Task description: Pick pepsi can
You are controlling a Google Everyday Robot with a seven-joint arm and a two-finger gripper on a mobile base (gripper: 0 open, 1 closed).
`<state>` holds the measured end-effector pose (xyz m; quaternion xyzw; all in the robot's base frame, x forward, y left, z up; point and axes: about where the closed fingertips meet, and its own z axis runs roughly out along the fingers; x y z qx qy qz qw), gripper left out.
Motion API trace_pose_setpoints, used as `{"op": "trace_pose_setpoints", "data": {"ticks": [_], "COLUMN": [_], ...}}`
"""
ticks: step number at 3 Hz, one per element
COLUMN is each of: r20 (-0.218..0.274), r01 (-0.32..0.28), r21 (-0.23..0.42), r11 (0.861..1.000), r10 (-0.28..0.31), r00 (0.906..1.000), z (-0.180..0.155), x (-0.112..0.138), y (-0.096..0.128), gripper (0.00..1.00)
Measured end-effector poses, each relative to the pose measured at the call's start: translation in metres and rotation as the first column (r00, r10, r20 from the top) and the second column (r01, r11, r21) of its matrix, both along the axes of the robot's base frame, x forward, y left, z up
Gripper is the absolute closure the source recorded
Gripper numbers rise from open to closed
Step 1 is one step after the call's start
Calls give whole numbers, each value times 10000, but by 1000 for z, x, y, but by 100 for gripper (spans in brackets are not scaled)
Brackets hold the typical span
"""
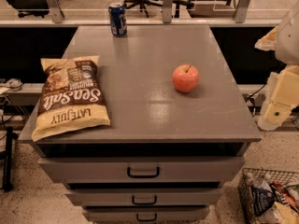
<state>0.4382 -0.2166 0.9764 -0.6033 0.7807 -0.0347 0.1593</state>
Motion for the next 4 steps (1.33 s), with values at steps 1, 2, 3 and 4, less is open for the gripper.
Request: {"op": "trace_pose_setpoints", "data": {"ticks": [1,2,3,4], "r20": [2,109,373,891], "r01": [0,-177,-401,-442], "r21": [0,144,579,1588], "r11": [10000,9997,9975,9863], "r10": [0,176,379,303], "r00": [10000,9998,9986,9956], "z": [0,0,-8,-15], "x": [0,8,51,123], "y": [0,7,27,62], "gripper": [0,0,0,0]}}
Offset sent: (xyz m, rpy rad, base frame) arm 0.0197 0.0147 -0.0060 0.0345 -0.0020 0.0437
